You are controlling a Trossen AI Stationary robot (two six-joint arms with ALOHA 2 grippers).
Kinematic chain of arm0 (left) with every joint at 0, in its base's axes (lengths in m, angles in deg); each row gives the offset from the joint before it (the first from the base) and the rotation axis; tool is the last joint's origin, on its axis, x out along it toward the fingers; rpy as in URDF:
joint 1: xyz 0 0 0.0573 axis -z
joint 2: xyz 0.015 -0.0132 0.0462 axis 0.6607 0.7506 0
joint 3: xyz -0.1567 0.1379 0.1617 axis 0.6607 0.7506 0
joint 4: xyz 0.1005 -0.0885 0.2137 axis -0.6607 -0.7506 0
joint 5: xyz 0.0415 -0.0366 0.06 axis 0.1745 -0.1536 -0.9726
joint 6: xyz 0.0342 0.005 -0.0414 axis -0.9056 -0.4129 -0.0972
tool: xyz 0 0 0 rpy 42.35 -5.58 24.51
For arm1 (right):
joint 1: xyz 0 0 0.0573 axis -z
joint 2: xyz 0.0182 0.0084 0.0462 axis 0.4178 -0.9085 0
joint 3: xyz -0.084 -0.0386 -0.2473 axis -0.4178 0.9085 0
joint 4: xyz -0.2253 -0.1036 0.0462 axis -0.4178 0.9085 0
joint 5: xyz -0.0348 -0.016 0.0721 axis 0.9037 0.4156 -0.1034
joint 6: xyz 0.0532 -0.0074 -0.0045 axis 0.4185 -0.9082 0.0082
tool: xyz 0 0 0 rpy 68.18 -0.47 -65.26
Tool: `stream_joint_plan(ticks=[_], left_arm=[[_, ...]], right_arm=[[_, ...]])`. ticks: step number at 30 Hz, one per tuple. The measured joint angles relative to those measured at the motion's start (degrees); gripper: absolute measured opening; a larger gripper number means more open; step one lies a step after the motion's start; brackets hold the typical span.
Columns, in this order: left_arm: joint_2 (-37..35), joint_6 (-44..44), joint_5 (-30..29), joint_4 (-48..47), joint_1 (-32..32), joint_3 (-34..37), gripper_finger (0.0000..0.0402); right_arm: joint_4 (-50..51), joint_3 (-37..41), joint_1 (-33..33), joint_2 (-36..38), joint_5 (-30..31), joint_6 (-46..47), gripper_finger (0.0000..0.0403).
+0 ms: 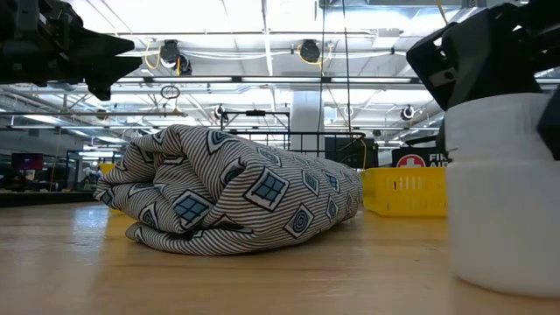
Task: Pick & Place Medicine items
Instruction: Put the transparent pill bottle into the right yellow basket
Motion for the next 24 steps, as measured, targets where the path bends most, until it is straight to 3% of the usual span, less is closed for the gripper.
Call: stream_joint_plan(ticks=[11,24], left_arm=[[0.02,0.02,0.00,0.02,-0.02,0.00,0.0198],[0.00,0.02,0.02,0.02,-0.01,-0.01,0.0198]], right_arm=[[-0.65,0.00,0.11,3.26,-0.04,0.46,0.0143],[9.79,0.02,0.70,16.76,0.49,-3.51,0.0142]])
